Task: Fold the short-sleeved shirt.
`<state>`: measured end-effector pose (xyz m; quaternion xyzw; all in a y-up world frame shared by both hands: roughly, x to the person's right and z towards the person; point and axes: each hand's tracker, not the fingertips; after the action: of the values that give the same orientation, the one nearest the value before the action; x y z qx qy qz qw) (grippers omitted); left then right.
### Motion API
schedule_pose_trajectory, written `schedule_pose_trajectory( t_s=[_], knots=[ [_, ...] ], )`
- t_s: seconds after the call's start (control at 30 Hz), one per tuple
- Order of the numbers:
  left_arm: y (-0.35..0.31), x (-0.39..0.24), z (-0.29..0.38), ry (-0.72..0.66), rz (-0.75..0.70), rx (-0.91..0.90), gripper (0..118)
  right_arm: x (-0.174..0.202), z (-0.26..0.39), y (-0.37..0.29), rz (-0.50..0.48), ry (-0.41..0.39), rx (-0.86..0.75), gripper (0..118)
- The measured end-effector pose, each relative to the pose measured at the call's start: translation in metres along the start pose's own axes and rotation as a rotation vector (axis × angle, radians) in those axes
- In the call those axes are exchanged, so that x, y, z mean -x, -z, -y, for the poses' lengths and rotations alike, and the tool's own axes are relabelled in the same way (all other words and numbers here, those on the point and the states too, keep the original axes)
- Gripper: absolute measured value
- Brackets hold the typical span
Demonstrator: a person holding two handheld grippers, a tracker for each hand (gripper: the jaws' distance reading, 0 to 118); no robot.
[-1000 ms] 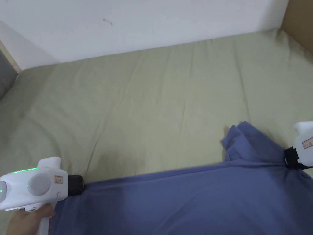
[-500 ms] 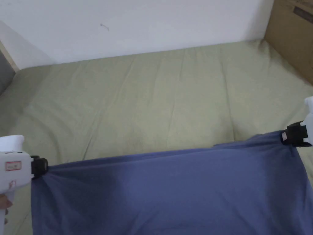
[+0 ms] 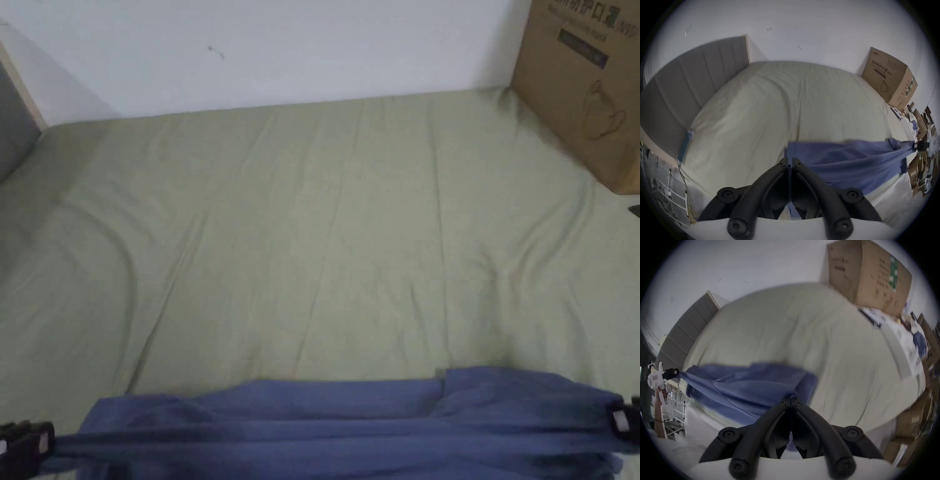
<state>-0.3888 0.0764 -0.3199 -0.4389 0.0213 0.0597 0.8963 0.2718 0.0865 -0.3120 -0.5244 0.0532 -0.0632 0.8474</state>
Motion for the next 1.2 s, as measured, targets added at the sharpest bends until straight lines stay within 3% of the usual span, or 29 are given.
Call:
schedule_pose_trajectory(
  t_s=[0.13,0.27,0.3,0.33,0.37,0.4,0.43,0.53,0.6,0.63,0.67,0.7,0.73,0.77,0.8,0.87,0.93,1.13,1.17,1.2],
  knots=[
    [0.02,0.002,0.048,-0.054,-0.016,0.092,2,-0.009,0.048,0.042,0.007,0.088,0.097,1],
    [0.029,0.014,0.065,-0.094,-0.022,0.102,6,-0.013,0.057,0.048,-0.008,0.132,0.034,2],
    [0.019,0.0,0.064,-0.108,-0.026,0.093,16,-0.011,0.054,0.046,-0.006,0.133,0.037,15],
    [0.019,0.002,0.064,-0.108,-0.031,0.09,39,-0.01,0.051,0.042,-0.004,0.139,0.031,32],
    [0.018,0.006,0.063,-0.117,-0.043,0.094,79,-0.006,0.048,0.038,0.001,0.142,0.02,66],
    [0.017,0.01,0.061,-0.128,-0.05,0.109,103,-0.001,0.045,0.033,0.034,0.137,0.012,85],
    [0.007,0.009,0.055,-0.136,-0.048,0.109,110,0.003,0.042,0.023,0.054,0.105,-0.022,85],
    [-0.024,0.017,0.048,-0.203,-0.018,-0.021,110,0.028,0.033,-0.007,0.109,0.015,-0.154,83],
    [-0.039,0.019,0.046,-0.233,-0.009,-0.076,109,0.049,0.031,-0.022,0.111,0.022,-0.252,82],
    [-0.045,0.018,0.046,-0.244,0.018,-0.092,108,0.059,0.032,-0.026,0.082,0.047,-0.316,76],
    [-0.049,0.018,0.048,-0.258,0.052,-0.1,102,0.07,0.034,-0.028,0.041,0.067,-0.382,59],
    [-0.054,0.009,0.049,-0.279,0.083,-0.109,88,0.08,0.034,-0.026,0.003,0.082,-0.415,38],
    [-0.055,0.007,0.053,-0.303,0.105,-0.119,61,0.087,0.033,-0.021,-0.025,0.082,-0.422,13],
    [-0.054,0.006,0.057,-0.319,0.116,-0.112,18,0.097,0.032,-0.015,-0.026,0.056,-0.418,0],
    [-0.052,0.005,0.061,-0.33,0.109,-0.102,3,0.108,0.032,-0.01,-0.002,0.008,-0.414,0],
    [-0.043,0.008,0.074,-0.333,0.101,-0.113,2,0.12,0.03,0.0,-0.007,-0.051,-0.391,0],
    [-0.041,0.012,0.081,-0.368,0.118,-0.079,0,0.131,0.029,0.005,-0.066,-0.064,-0.37,0],
    [-0.025,0.045,0.09,-0.508,0.197,-0.08,0,0.151,0.024,0.019,-0.08,-0.132,-0.316,0],
    [-0.02,0.053,0.088,-0.549,0.253,-0.056,12,0.152,0.023,0.021,-0.089,-0.126,-0.31,0],
    [-0.013,0.062,0.088,-0.59,0.331,-0.039,37,0.153,0.021,0.023,-0.099,-0.127,-0.299,0]
  ],
)
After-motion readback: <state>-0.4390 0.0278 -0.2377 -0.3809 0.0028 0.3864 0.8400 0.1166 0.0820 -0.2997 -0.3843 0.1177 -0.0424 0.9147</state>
